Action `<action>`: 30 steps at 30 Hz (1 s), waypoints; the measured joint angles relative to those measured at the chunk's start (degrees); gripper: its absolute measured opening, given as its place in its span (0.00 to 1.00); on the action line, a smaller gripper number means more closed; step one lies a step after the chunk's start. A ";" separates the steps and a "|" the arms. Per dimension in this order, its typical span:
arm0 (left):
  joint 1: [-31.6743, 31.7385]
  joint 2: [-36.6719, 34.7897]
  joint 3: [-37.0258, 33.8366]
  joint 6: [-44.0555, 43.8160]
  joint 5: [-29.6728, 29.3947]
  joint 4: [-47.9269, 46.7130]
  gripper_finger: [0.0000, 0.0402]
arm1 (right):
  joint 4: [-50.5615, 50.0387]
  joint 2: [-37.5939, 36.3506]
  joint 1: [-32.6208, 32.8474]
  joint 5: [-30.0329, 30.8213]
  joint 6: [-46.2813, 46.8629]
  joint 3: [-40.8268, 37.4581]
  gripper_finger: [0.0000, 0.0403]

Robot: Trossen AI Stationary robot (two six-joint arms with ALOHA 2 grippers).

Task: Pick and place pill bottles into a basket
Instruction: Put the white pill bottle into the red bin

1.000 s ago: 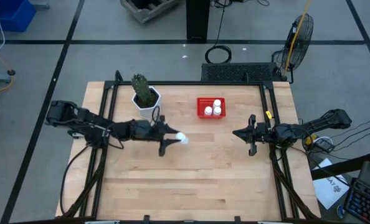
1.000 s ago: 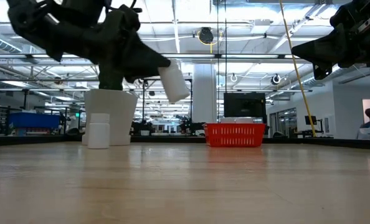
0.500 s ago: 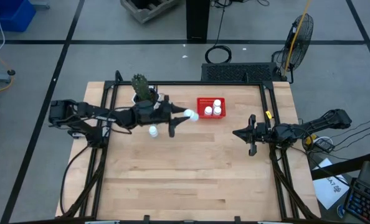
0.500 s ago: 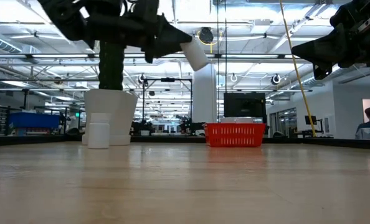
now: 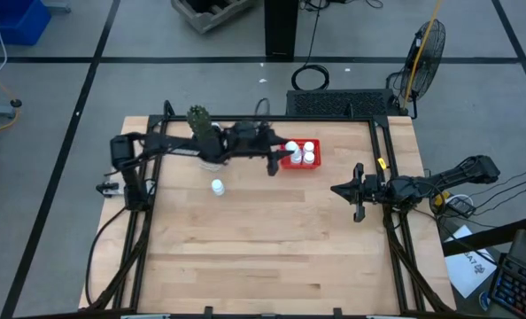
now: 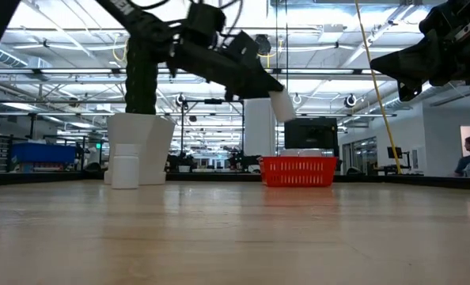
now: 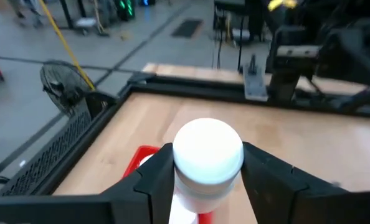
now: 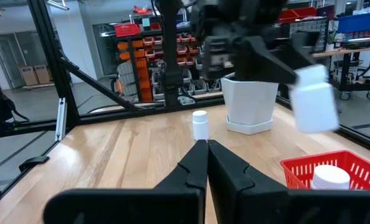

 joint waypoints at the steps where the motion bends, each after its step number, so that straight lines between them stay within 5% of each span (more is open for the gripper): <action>1: 0.55 0.88 2.17 0.87 0.86 -2.85 0.44 | 0.00 0.00 -0.02 0.00 0.02 0.00 0.01; 6: 3.21 4.96 10.44 4.07 1.88 -13.50 0.44 | 0.00 0.00 0.00 0.00 0.01 0.00 0.01; 12: 6.68 7.66 14.97 4.85 2.07 -13.82 0.39 | 0.00 0.00 -0.02 0.00 0.00 -0.02 0.01; 21: 9.21 12.47 17.91 -2.15 7.60 -20.34 0.44 | 0.00 0.00 -0.02 -0.02 0.00 -0.02 0.01; 30: 9.12 12.52 17.91 7.71 13.25 -29.16 0.42 | 0.00 -0.02 0.00 0.00 0.01 -0.02 0.01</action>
